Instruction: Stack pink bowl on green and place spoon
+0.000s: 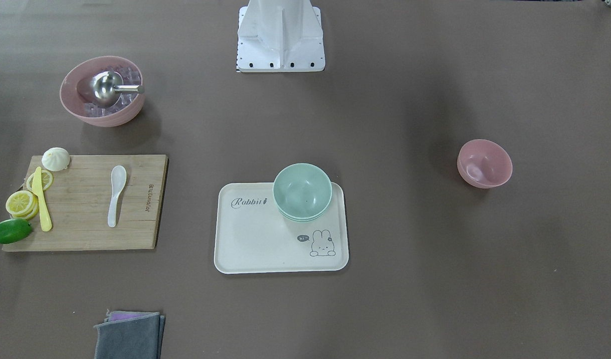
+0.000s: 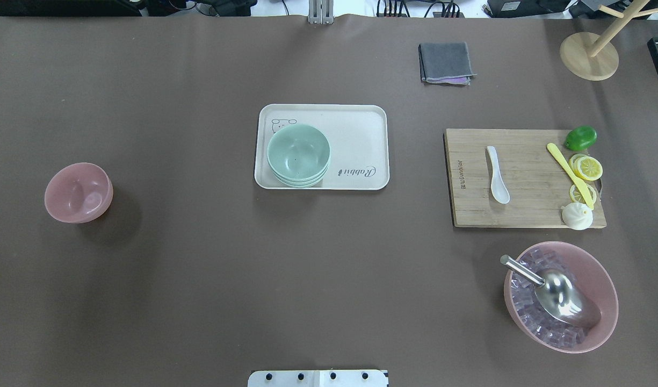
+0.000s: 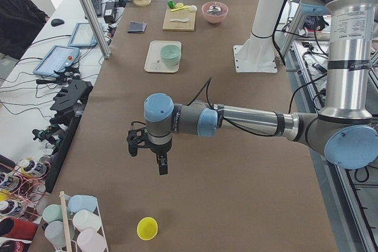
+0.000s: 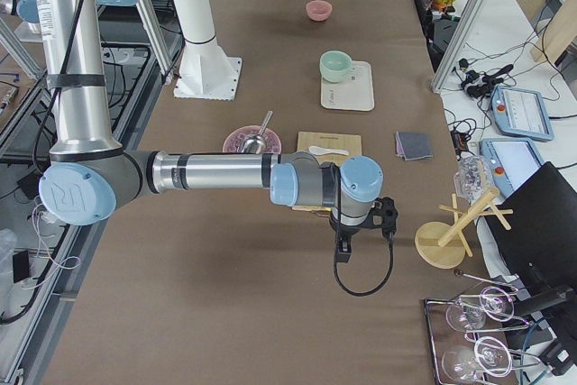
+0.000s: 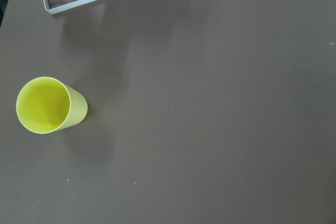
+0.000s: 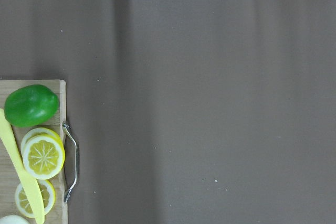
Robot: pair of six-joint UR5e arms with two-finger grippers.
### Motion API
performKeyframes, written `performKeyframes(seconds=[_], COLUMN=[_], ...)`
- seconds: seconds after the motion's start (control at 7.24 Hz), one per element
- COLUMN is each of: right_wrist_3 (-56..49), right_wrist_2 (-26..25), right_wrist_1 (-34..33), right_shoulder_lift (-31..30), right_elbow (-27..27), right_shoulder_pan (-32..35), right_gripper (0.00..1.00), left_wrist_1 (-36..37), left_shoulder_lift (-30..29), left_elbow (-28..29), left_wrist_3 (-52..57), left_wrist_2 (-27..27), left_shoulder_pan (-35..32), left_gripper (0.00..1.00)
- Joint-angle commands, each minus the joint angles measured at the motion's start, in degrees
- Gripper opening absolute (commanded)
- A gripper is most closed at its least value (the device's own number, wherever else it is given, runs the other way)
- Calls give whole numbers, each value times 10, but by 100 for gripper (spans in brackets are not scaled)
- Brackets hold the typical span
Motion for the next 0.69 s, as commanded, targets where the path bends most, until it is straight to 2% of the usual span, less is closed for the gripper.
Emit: performKeyframes(seconds=[0.0,0.55], right_wrist_3=[2,2], right_wrist_2=[2,3], right_wrist_1=[0,0], right_shoulder_lift=[1,1], right_elbow=[4,7], right_shoulder_pan=[0,0], right_gripper=[100,100], left_wrist_1=[2,2], left_shoulder_lift=[1,0], left_elbow=[-1,0], left_wrist_3=[0,0], left_wrist_2=[-1,-1], left_shoulder_pan=[0,0], left_gripper=[99,99])
